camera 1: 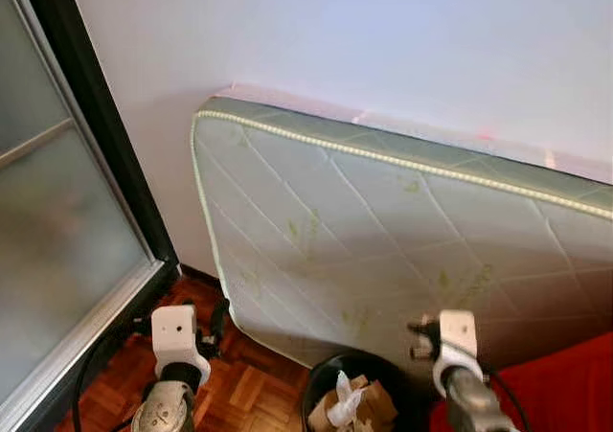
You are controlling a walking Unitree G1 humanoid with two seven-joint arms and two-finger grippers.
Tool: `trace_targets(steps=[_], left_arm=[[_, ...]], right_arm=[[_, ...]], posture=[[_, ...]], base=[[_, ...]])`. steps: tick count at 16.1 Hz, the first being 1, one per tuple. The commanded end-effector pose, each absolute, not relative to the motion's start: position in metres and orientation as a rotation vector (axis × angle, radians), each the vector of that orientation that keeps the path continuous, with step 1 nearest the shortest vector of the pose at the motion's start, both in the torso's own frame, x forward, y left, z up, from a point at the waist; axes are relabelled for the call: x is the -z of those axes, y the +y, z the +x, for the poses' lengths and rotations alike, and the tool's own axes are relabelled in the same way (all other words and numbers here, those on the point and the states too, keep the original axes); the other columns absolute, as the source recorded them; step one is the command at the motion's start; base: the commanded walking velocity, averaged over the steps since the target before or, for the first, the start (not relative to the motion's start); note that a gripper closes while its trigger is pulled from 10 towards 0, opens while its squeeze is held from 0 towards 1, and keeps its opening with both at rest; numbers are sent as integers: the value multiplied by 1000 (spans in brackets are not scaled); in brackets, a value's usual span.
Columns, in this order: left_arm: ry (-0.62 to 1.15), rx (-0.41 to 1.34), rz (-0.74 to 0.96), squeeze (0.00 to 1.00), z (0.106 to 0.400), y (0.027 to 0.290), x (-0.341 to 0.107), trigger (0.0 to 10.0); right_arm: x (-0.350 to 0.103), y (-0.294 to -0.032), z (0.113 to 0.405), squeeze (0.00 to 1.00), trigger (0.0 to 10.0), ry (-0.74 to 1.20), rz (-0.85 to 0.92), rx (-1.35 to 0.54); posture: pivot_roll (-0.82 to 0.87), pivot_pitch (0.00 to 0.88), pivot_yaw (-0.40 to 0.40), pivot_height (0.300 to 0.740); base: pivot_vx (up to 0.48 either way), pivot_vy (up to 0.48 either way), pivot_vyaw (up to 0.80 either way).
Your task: Clean up the room
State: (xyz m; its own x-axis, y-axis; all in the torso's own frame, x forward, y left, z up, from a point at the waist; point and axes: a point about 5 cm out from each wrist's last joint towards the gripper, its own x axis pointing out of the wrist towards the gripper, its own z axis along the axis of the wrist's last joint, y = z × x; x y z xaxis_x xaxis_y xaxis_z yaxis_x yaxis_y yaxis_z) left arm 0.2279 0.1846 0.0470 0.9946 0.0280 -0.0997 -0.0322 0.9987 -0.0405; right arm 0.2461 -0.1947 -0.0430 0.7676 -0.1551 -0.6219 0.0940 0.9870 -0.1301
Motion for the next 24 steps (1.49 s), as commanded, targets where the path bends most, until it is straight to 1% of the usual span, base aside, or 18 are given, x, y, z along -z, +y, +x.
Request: trace_targets(steps=[1,3,5,8,9,10,11,14,19,21,24], left_arm=[[99,-38,-57,0,227,184,-49,10000],[101,-43,-57,0,225,185,-50,10000],[104,-45,-56,0,225,186,-50,10000],[106,-47,-52,0,227,187,-50,10000],[107,-47,-52,0,227,187,-50,10000],[108,-46,-52,0,228,187,-51,10000],[108,-45,-52,0,228,187,-51,10000],[111,-47,-53,0,228,187,-51,10000],[109,-47,-53,0,229,186,-51,10000],[110,-48,-52,0,230,186,-51,10000],[112,-50,-54,0,230,186,-51,10000]], right_arm=[[47,-196,242,0,10000,717,-104,126],[53,-192,234,0,10000,760,-63,111],[54,-186,234,0,10000,757,-35,56],[53,-182,235,0,10000,750,-16,45],[53,-181,236,118,10000,749,-3,41],[53,-180,236,780,10000,746,1,34],[53,-179,236,1000,10000,745,1,31],[54,-177,235,1000,10000,755,30,10],[60,-160,227,1000,10000,802,88,-122],[61,-157,227,1000,10000,806,101,-153],[68,-152,215,1000,10000,866,114,-233]], posture=[[189,35,-69,740],[196,43,-69,740],[194,46,-66,740],[191,44,-60,740],[192,45,-60,740],[191,45,-59,740],[191,45,-59,740],[191,47,-60,740],[190,50,-60,740],[192,50,-63,740],[192,52,-64,740]], base=[[0,0,0],[0,0,0],[0,0,0],[0,0,0],[0,0,0],[0,0,0],[0,0,0],[0,0,0],[0,0,0],[0,0,0],[0,0,0]])
